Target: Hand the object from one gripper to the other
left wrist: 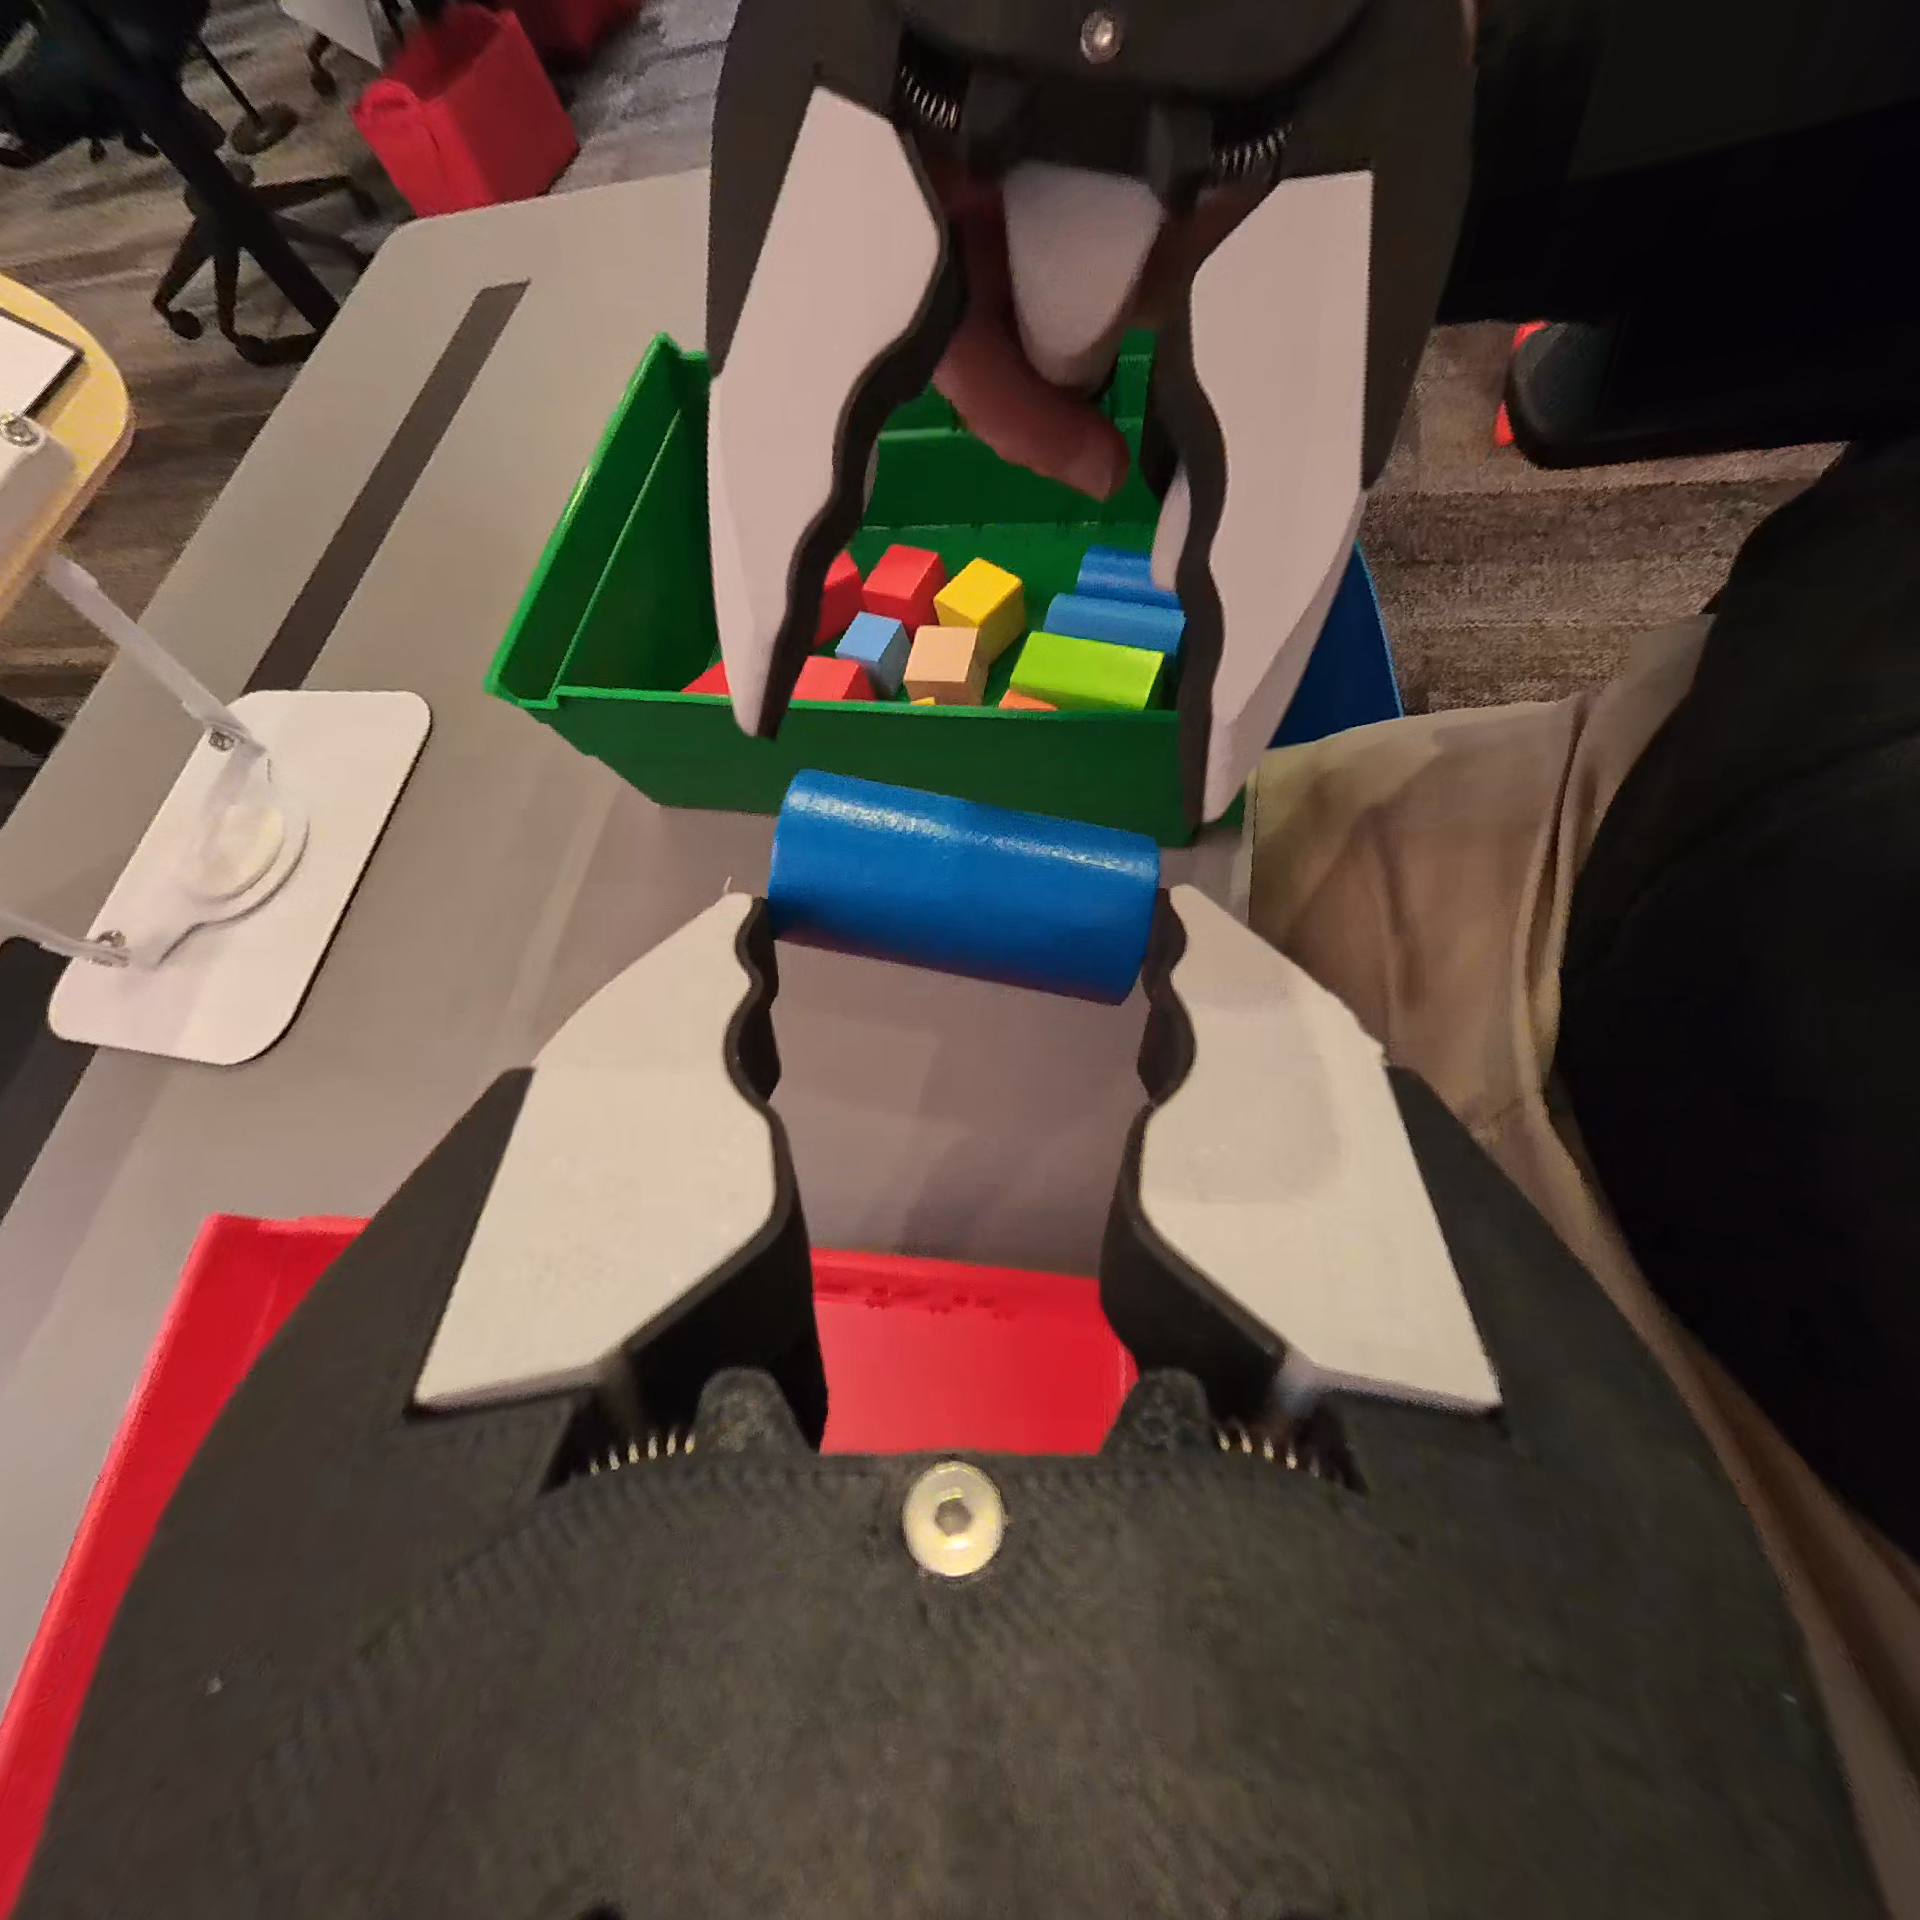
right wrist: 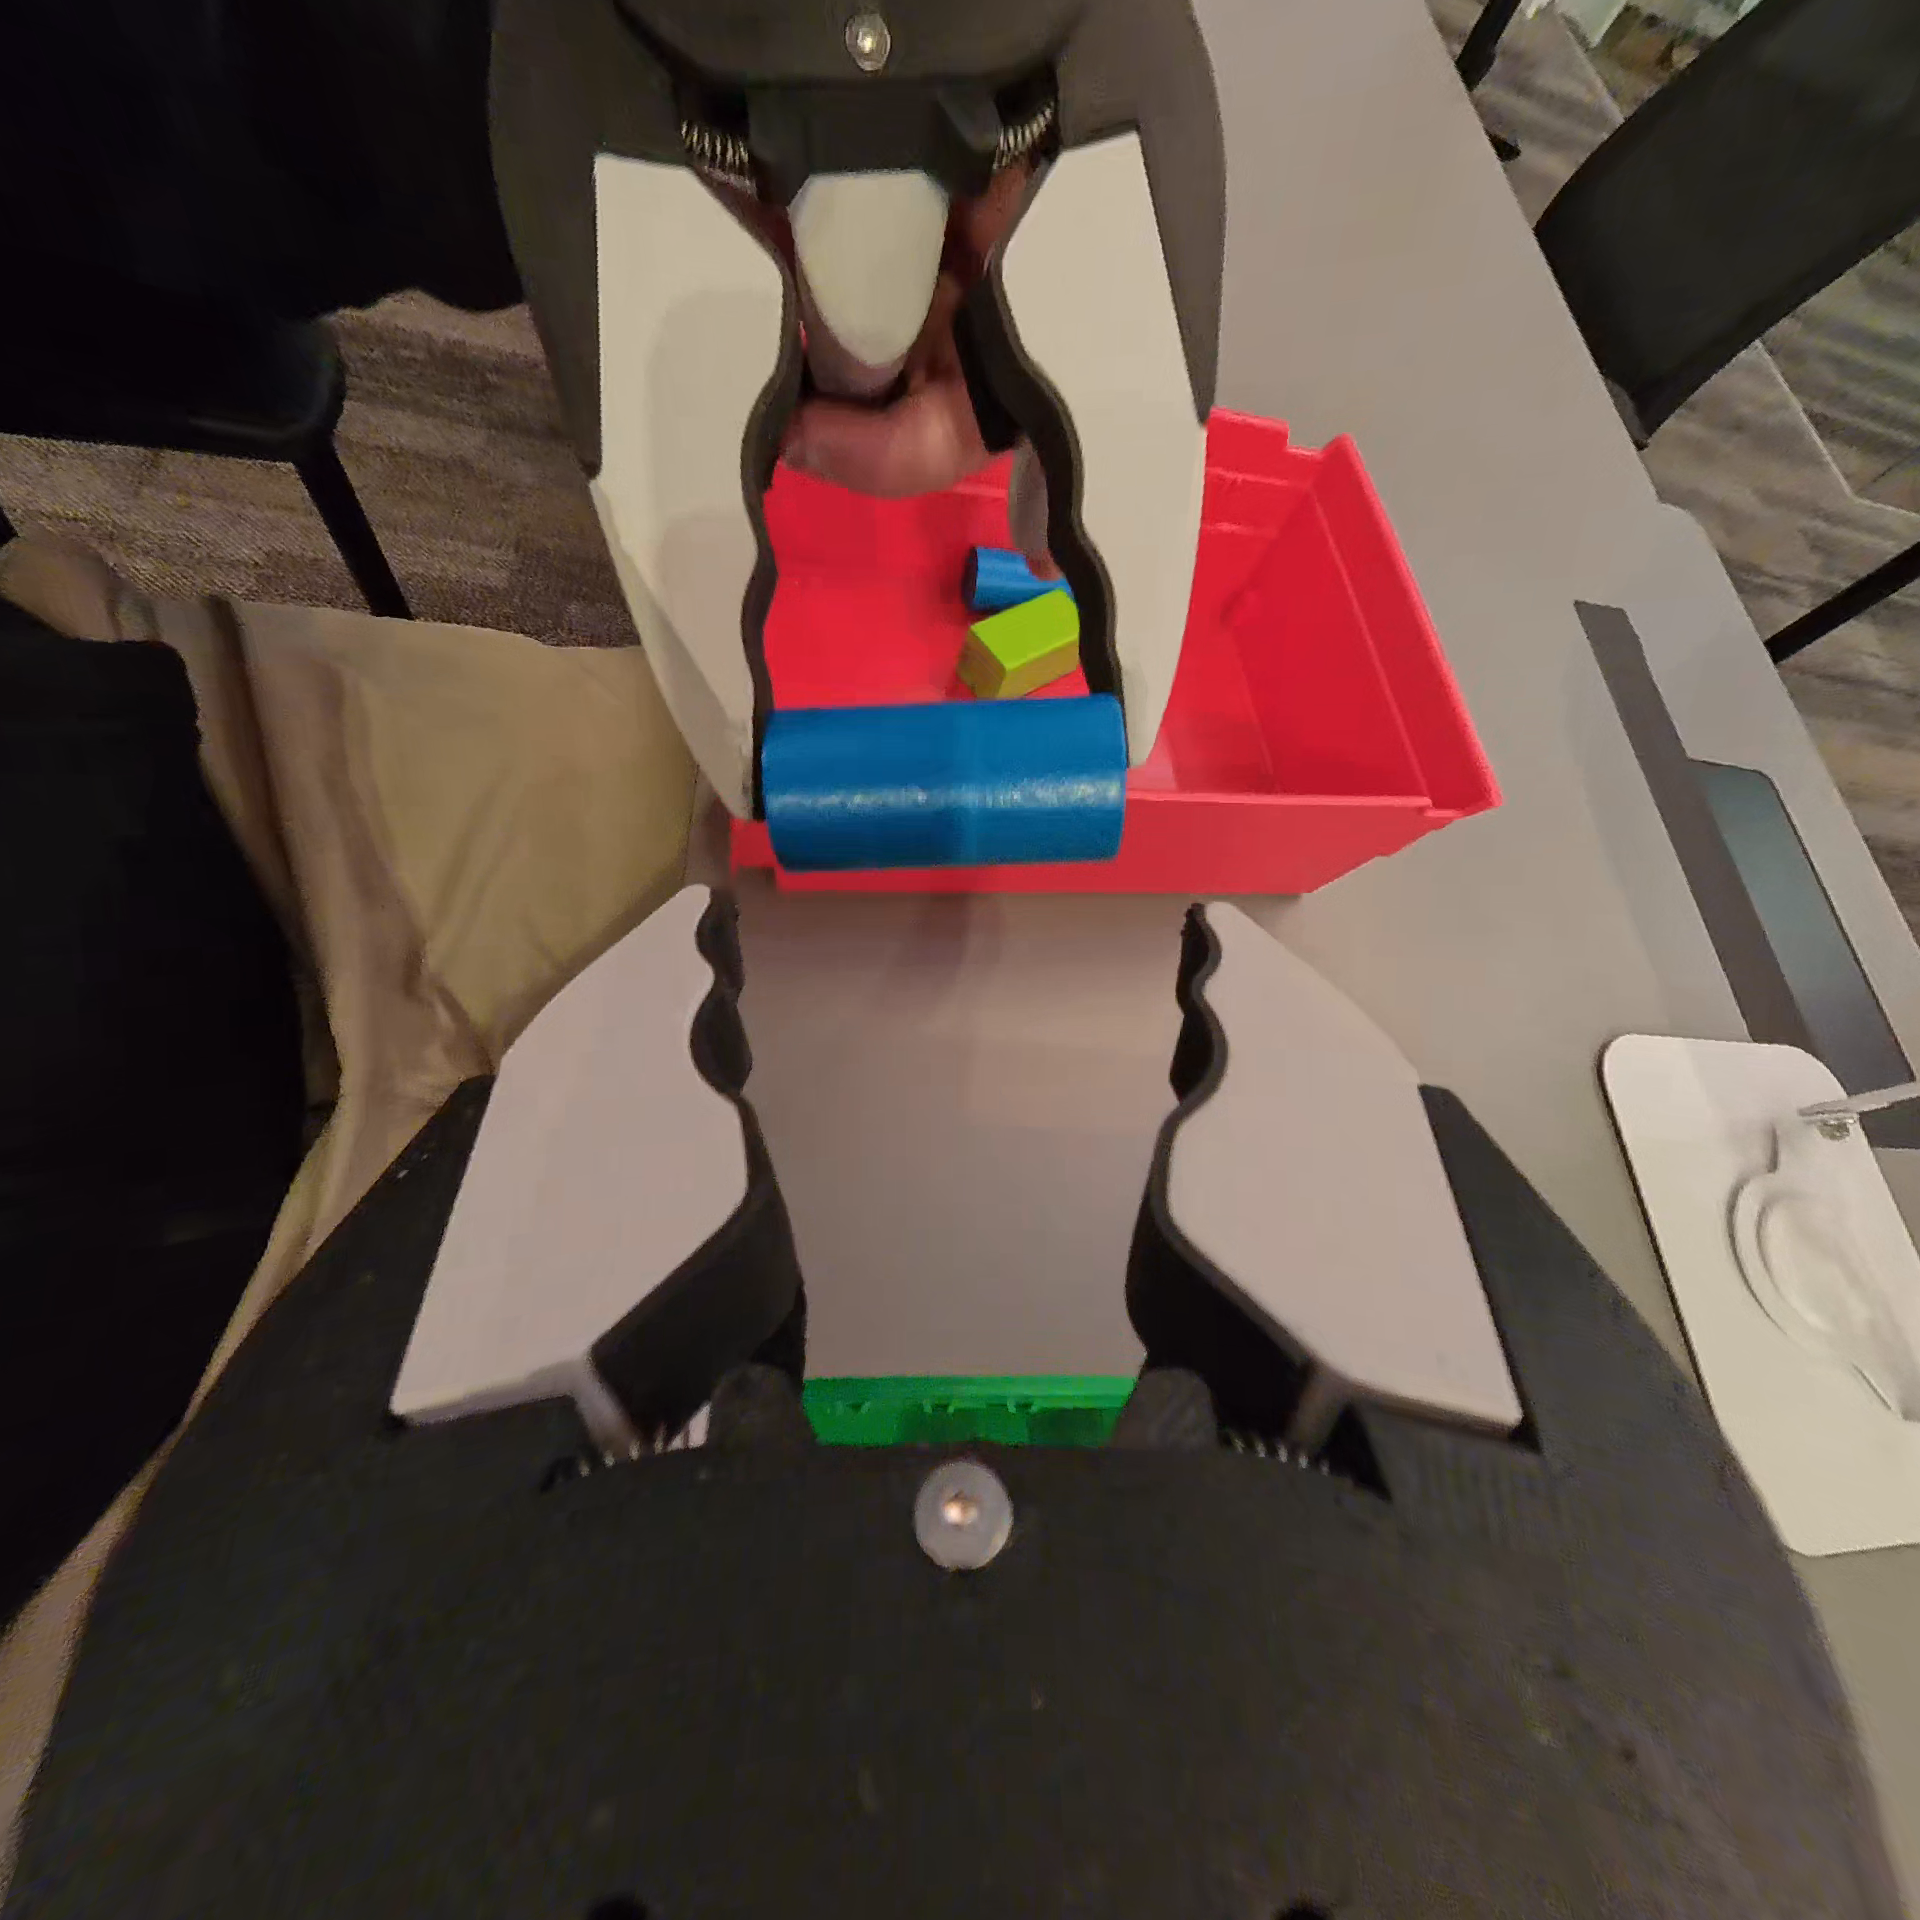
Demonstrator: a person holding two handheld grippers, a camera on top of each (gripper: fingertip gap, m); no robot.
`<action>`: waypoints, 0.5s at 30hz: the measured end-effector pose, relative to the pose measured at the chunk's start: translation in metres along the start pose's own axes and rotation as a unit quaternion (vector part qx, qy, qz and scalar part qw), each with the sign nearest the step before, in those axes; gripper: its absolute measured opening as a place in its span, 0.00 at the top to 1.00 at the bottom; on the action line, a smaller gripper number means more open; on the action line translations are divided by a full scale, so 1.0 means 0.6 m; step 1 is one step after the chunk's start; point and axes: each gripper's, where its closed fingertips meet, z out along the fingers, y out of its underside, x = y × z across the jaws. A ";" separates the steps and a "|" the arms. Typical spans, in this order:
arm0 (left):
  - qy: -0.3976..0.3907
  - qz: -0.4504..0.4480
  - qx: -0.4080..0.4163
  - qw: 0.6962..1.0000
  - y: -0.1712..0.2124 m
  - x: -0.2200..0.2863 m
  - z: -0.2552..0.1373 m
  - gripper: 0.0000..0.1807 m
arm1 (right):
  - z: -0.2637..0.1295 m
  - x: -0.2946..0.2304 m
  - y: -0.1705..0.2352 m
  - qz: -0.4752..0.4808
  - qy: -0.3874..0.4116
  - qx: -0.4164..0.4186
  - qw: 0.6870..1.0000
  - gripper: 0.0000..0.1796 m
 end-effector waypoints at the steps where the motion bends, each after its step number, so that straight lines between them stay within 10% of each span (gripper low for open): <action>1: 0.001 -0.001 0.005 1.000 -0.003 0.002 0.004 0.62 | 0.001 0.000 0.000 0.002 0.000 0.003 1.000 0.56; 15: 0.011 -0.004 0.028 1.000 -0.020 0.015 0.014 0.62 | -0.008 -0.014 -0.015 -0.009 -0.017 0.031 0.999 0.65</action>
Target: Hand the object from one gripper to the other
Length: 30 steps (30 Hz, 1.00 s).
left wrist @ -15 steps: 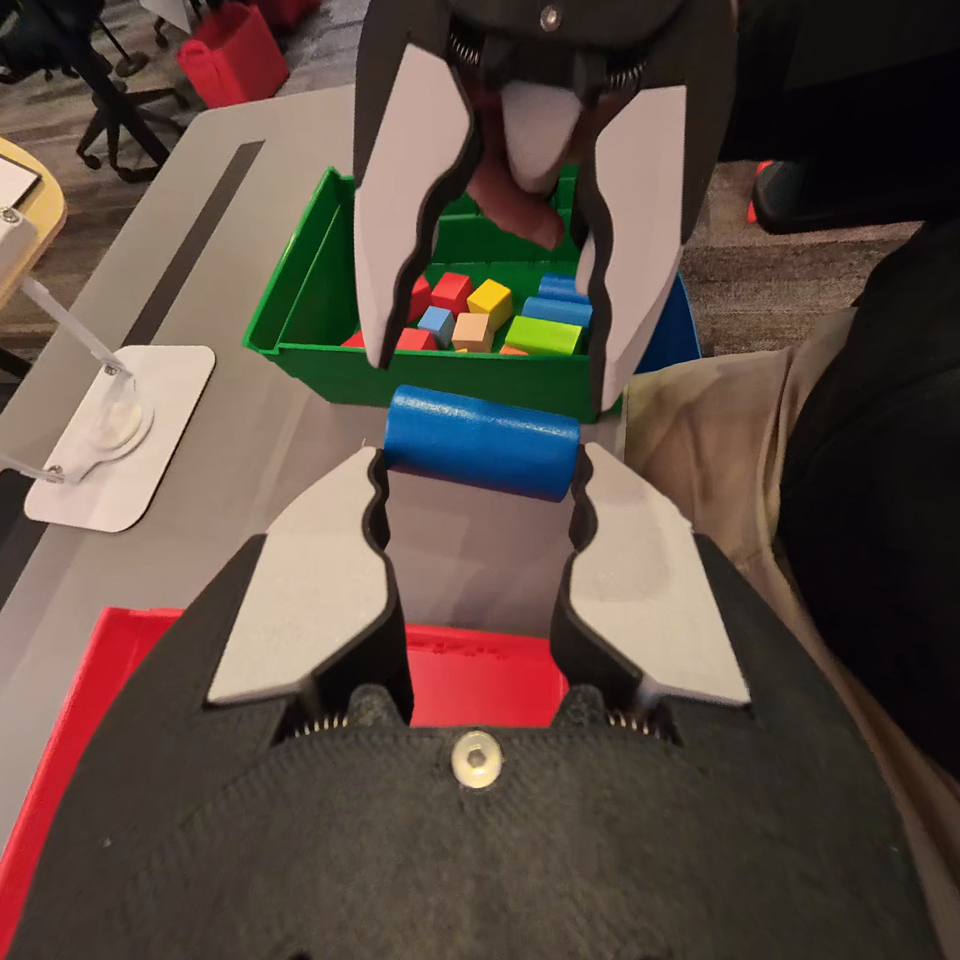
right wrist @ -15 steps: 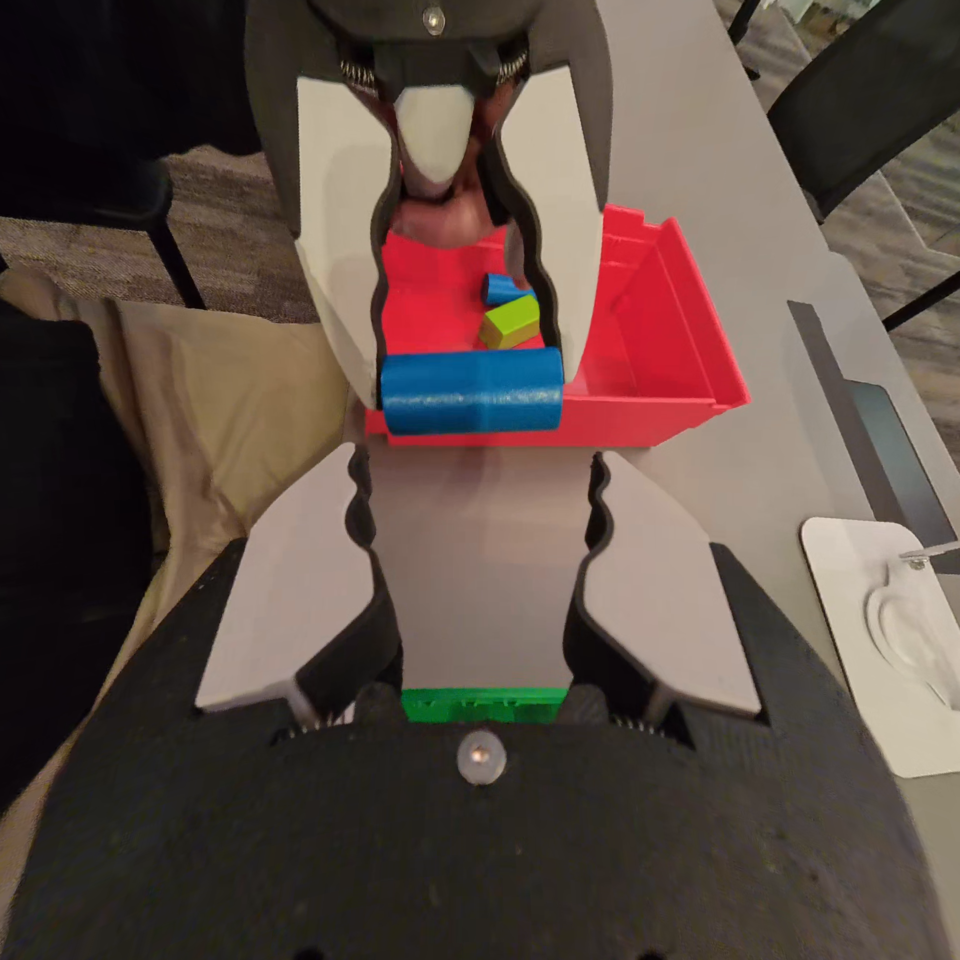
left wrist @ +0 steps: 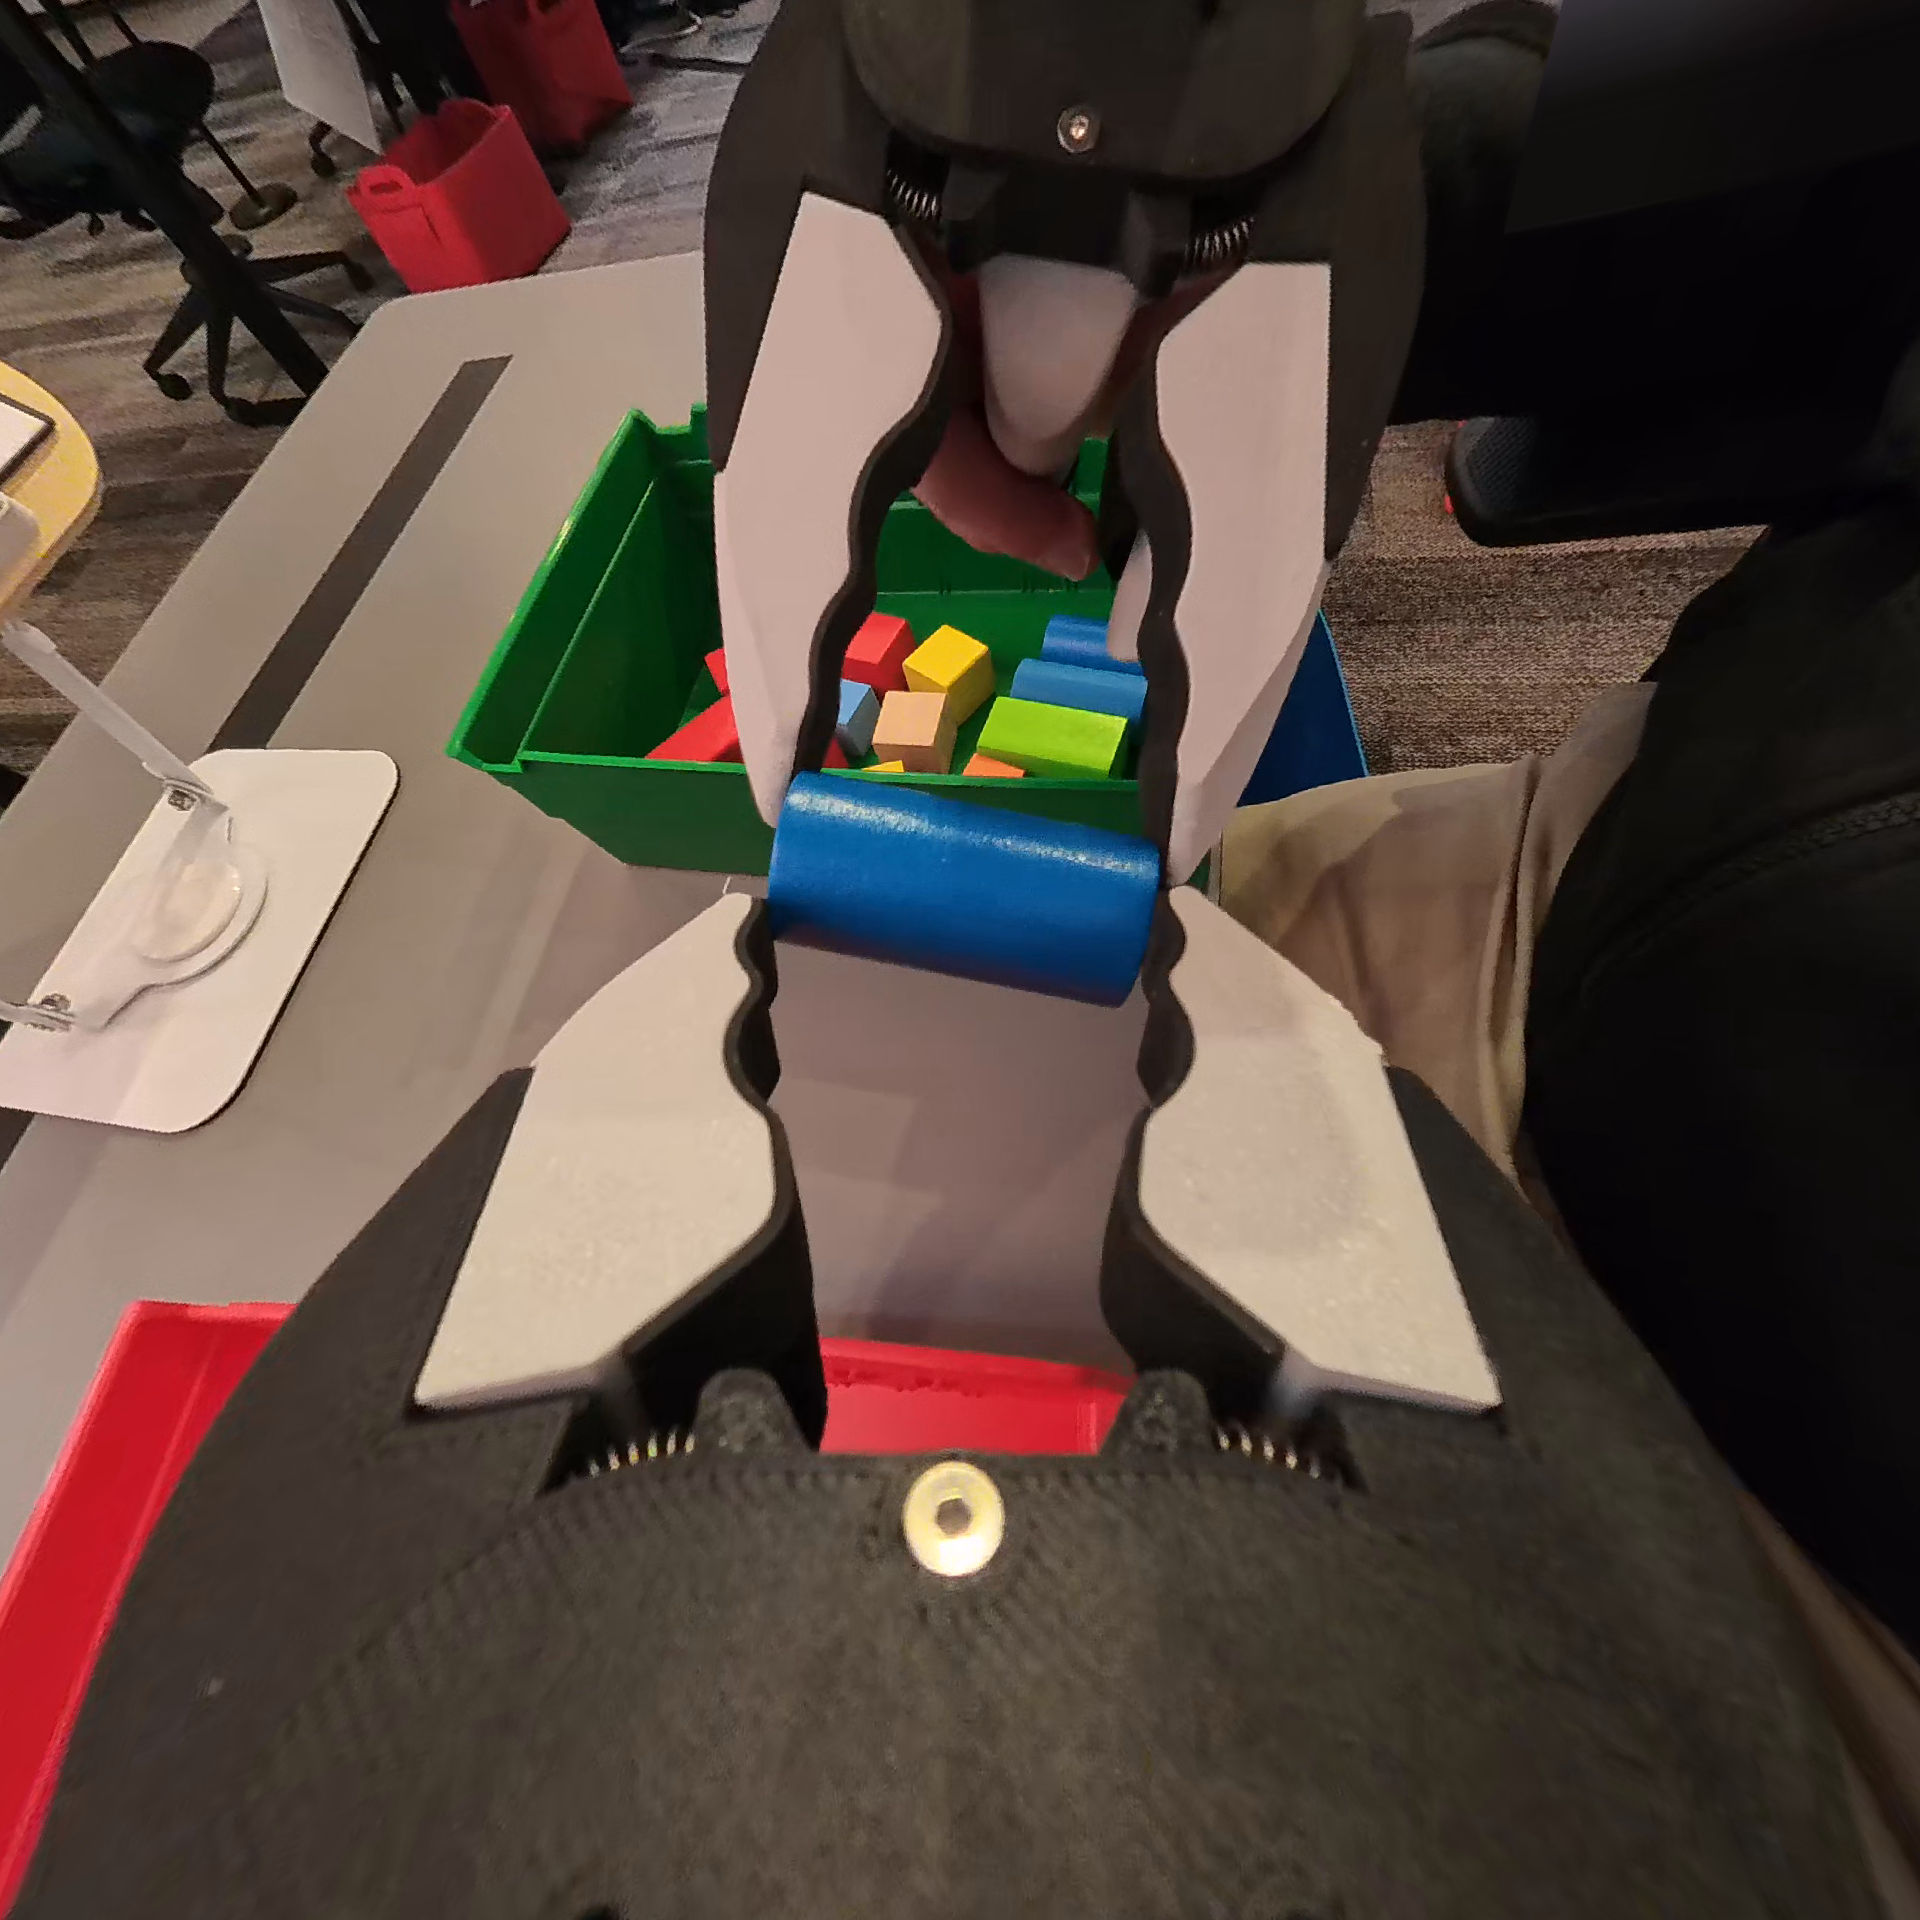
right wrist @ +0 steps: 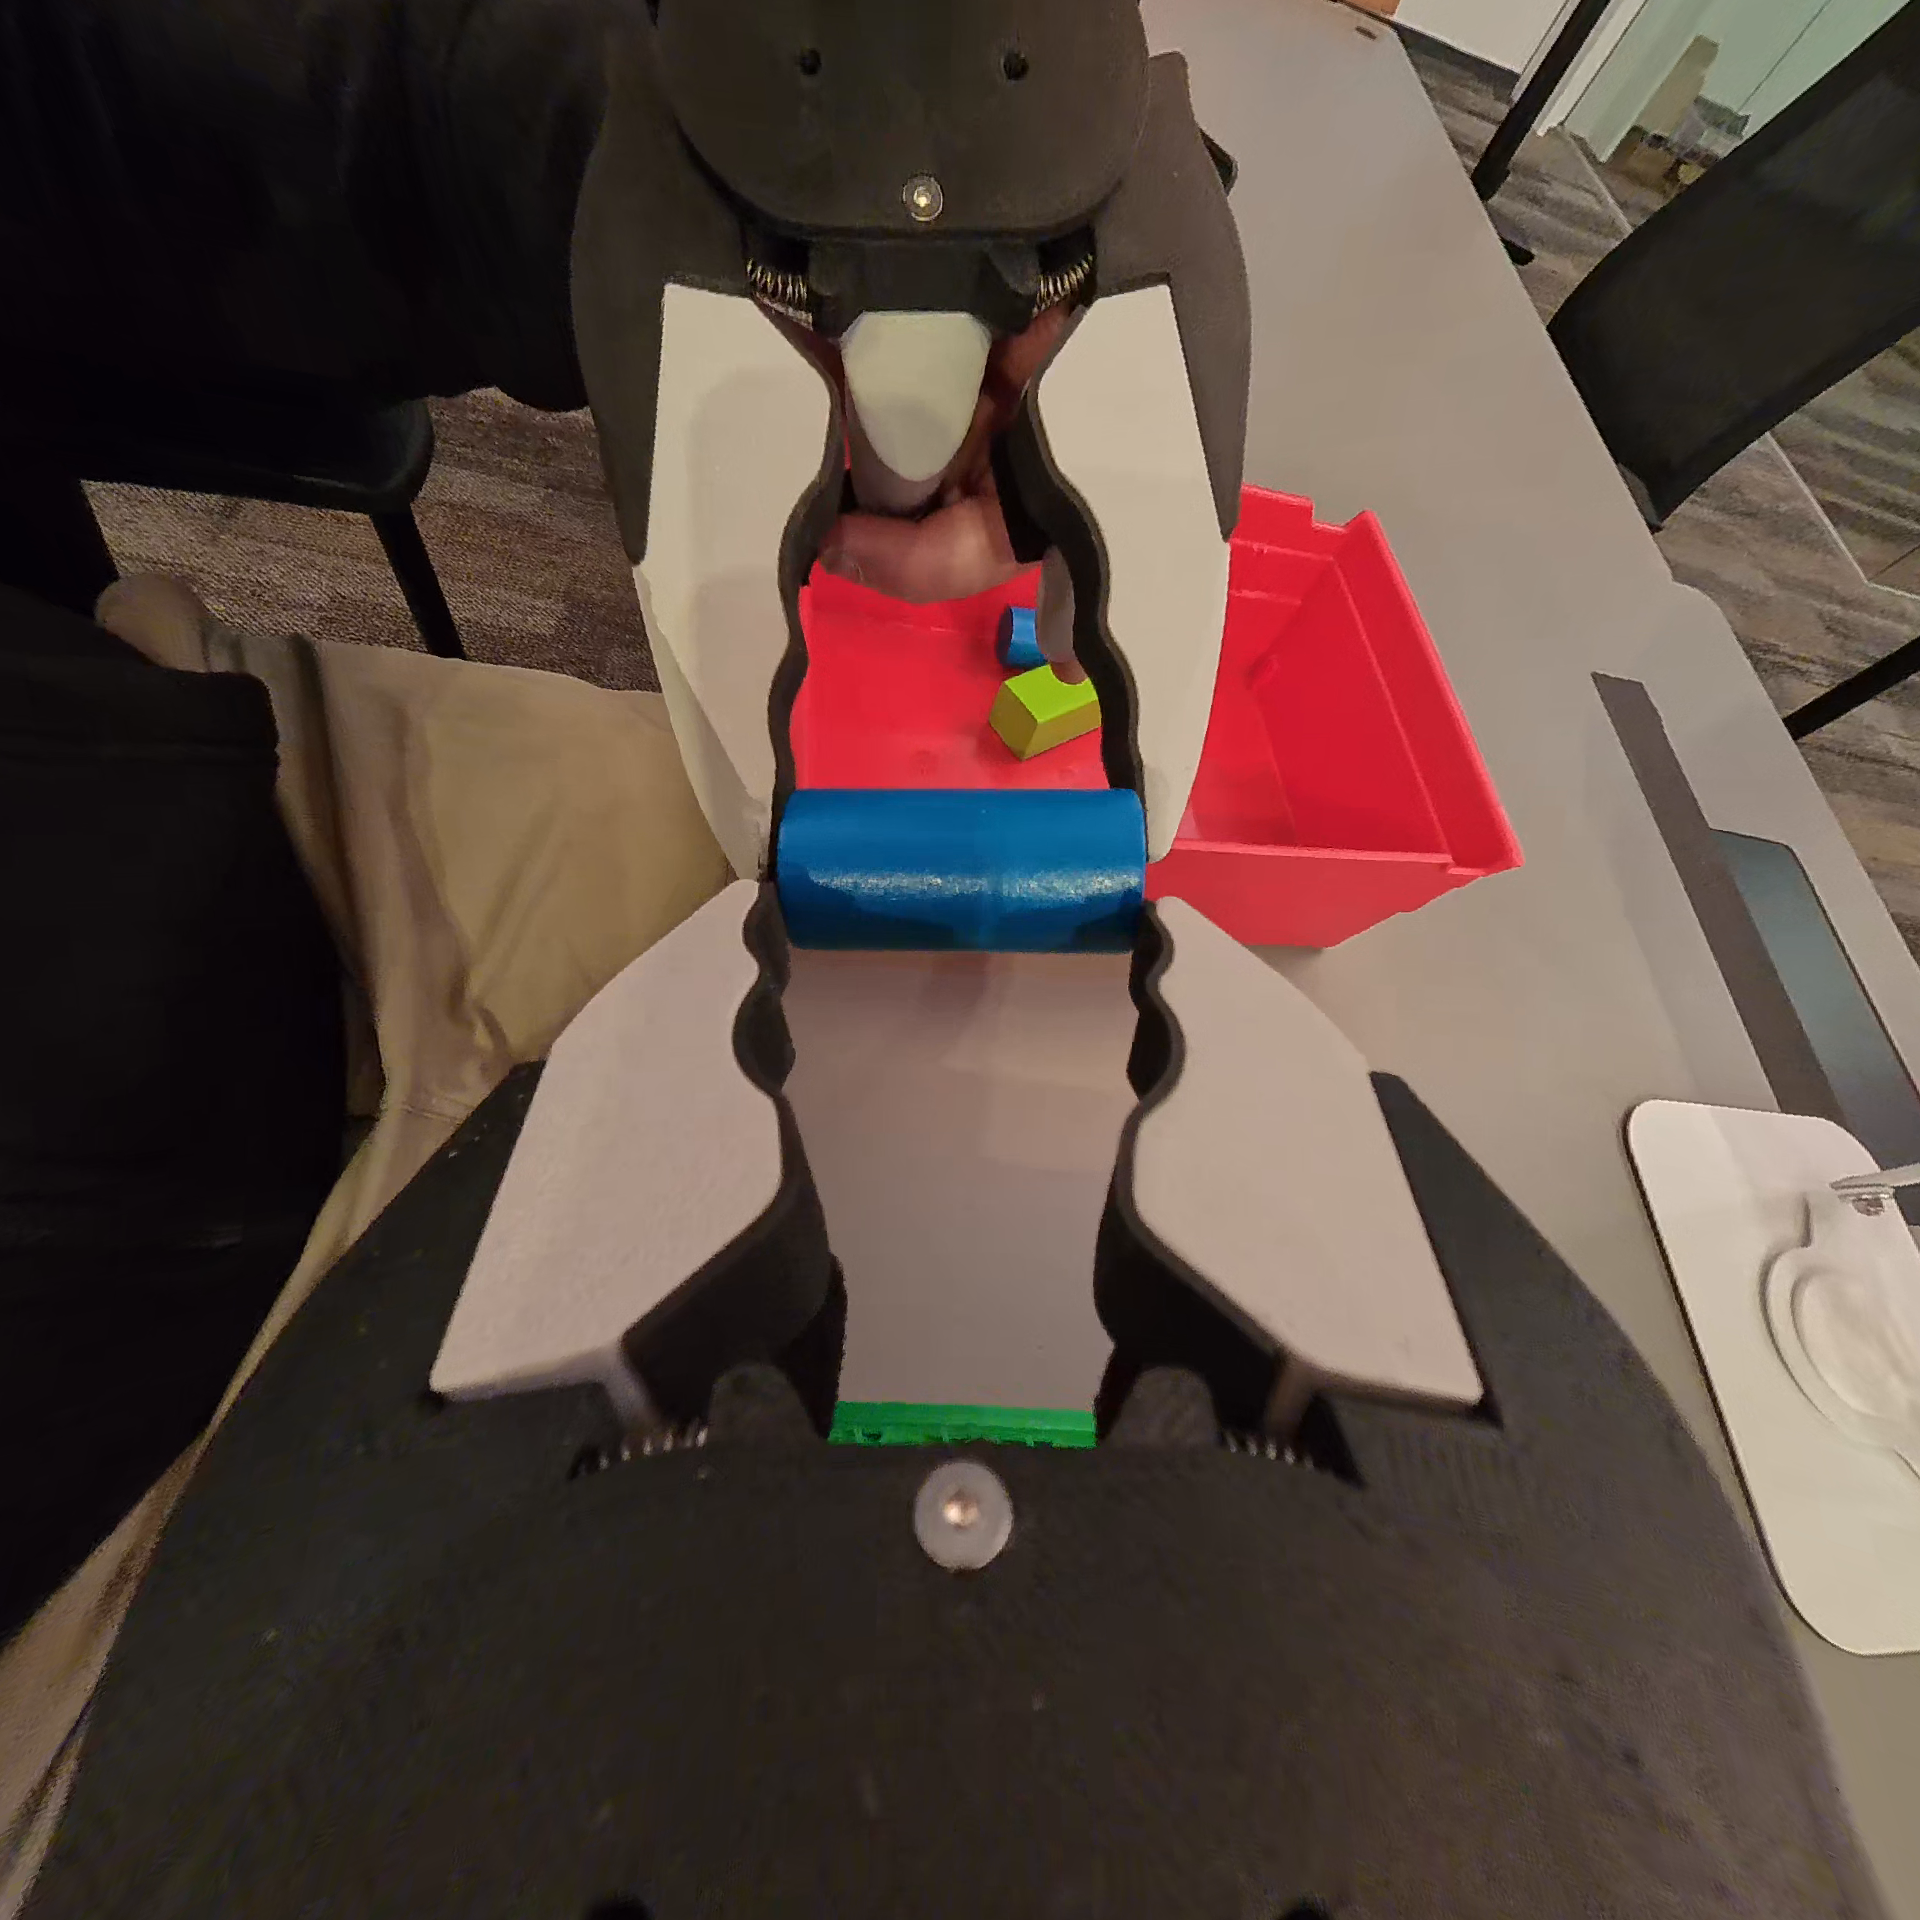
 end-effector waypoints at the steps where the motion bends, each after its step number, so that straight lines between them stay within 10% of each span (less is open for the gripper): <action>1: 0.000 -0.001 0.003 1.000 -0.001 0.000 -0.001 0.62 | -0.001 0.000 -0.001 0.001 -0.001 0.003 1.000 0.65; 16: -0.071 -0.051 0.037 0.995 0.008 -0.067 -0.044 0.72 | -0.133 0.047 0.095 0.039 0.012 -0.138 0.990 0.65; 23: -0.079 -0.041 0.014 0.996 0.025 -0.073 -0.044 0.75 | -0.243 0.023 0.318 0.103 -0.003 -0.434 0.895 0.65; 30: -0.086 -0.039 0.000 0.996 0.036 -0.078 -0.045 0.76 | -0.254 -0.034 0.409 0.135 -0.073 -0.562 0.813 0.64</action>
